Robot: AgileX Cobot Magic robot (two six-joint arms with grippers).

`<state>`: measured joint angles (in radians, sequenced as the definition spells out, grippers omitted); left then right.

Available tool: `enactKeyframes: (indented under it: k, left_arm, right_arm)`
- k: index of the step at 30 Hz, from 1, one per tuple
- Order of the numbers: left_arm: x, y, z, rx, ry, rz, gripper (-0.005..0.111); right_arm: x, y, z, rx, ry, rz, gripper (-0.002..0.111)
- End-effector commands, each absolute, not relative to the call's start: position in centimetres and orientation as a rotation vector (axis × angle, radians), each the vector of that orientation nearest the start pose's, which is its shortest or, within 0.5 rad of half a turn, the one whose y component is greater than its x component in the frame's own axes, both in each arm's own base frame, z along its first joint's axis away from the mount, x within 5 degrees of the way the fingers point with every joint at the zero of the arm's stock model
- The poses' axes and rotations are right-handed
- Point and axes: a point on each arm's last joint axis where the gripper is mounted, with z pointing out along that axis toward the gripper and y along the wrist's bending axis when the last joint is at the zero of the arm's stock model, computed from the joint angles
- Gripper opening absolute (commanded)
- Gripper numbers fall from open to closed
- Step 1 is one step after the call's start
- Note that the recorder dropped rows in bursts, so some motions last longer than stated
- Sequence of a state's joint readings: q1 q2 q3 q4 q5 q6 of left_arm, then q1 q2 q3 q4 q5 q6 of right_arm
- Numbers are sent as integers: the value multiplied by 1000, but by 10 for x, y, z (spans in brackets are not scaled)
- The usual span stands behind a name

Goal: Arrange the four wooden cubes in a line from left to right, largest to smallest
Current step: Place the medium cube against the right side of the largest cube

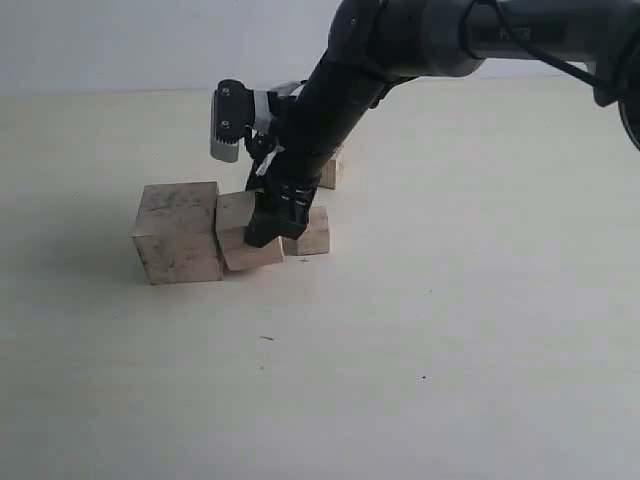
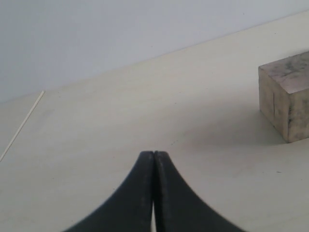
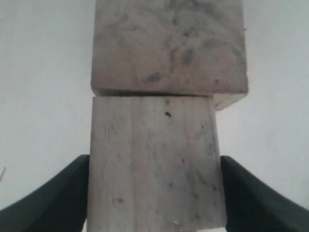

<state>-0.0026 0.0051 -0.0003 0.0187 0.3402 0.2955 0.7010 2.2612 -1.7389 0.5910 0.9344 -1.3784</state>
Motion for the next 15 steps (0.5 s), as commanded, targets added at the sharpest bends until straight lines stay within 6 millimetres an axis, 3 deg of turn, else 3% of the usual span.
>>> enactKeyframes:
  k: [1, 15]
  left_arm:
    - [54, 0, 184, 283, 1793, 218, 0]
    - [54, 0, 184, 283, 1793, 218, 0]
  right_arm:
    - [333, 335, 144, -2093, 1787, 540, 0]
    - [335, 336, 123, -2094, 1833, 540, 0]
